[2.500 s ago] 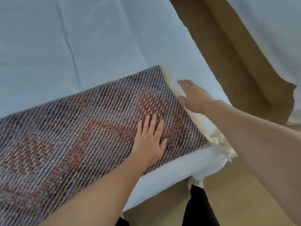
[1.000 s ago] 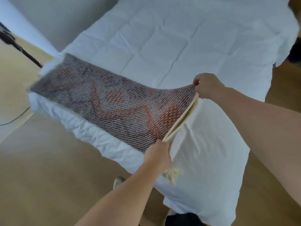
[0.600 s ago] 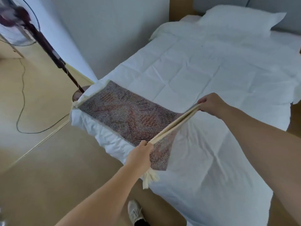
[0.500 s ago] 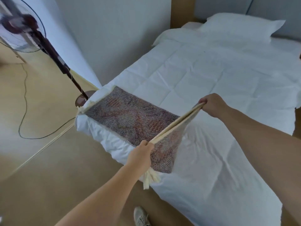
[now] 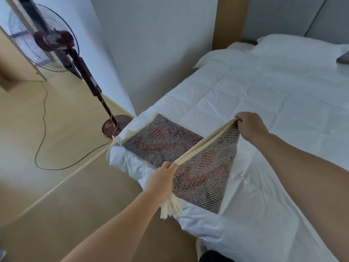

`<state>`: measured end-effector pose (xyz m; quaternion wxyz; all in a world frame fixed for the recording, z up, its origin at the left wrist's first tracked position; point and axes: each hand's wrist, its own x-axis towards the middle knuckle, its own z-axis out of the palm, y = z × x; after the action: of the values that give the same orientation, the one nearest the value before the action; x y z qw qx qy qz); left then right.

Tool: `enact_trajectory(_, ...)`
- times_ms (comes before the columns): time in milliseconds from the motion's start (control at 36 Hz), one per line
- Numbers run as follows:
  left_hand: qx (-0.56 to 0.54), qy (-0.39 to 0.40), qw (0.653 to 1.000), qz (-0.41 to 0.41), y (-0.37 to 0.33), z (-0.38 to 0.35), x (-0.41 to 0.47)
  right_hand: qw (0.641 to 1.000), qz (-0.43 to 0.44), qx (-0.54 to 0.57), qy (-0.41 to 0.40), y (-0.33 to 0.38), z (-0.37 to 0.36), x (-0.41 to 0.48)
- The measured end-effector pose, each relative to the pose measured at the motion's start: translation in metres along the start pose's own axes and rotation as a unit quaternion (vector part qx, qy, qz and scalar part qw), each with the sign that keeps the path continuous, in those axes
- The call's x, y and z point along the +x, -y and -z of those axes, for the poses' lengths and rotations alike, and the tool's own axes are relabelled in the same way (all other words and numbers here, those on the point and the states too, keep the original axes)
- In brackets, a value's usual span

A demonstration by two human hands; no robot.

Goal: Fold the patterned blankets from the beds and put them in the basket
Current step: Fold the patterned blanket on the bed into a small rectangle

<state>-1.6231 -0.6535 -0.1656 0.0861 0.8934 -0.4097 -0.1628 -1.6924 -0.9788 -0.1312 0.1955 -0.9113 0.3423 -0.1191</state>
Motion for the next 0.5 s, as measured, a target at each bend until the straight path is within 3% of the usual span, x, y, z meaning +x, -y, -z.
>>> enact_trajectory(222,0.001,-0.018,0.999,0.042,0.041,0.019,0.041,0.999,0.032,0.011,-0.031,0.035,-0.033,0.06)
enact_trajectory(500,-0.019,-0.023,0.994,0.1,0.088,0.038,0.104,0.995,0.006,0.1,0.029,0.075,-0.089,0.156)
